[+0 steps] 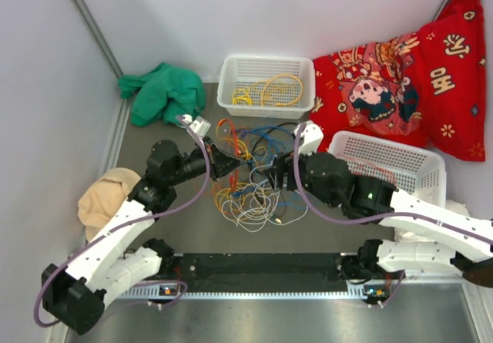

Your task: Untangle the cables

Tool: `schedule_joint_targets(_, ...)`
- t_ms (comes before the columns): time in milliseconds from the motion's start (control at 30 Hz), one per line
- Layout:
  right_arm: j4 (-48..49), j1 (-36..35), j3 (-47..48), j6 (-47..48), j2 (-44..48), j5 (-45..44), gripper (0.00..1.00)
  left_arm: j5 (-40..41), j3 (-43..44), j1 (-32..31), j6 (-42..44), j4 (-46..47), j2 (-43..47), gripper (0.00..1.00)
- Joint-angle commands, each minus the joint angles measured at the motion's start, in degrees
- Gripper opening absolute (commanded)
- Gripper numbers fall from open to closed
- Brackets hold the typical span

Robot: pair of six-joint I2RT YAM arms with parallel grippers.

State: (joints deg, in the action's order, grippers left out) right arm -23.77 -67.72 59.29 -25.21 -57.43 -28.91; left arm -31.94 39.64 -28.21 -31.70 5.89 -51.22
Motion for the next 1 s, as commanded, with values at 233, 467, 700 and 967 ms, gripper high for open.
schedule_joint_targets(233, 13.2, 8.5, 8.4, -6.1, -6.2, 22.6, 0.67, -8.3, -1.4, -1.3, 14.2, 0.5, 4.3, 0.0)
schedule_joint_targets(467, 14.9, 8.5, 12.7, -7.7, -13.1, 27.6, 0.66, -7.5, -2.5, -1.7, 14.7, 0.3, 5.4, 0.0)
schedule_joint_targets(700, 8.8, 8.5, 18.0, -7.3, -21.9, 26.4, 0.4, -7.0, -2.4, -1.9, 14.1, 0.0, 6.1, 0.0)
schedule_joint_targets(967, 5.8, 8.6, 21.6, -3.7, -18.3, 21.0, 0.0, 4.6, -1.6, -1.9, 11.3, -4.9, 7.5, 0.21)
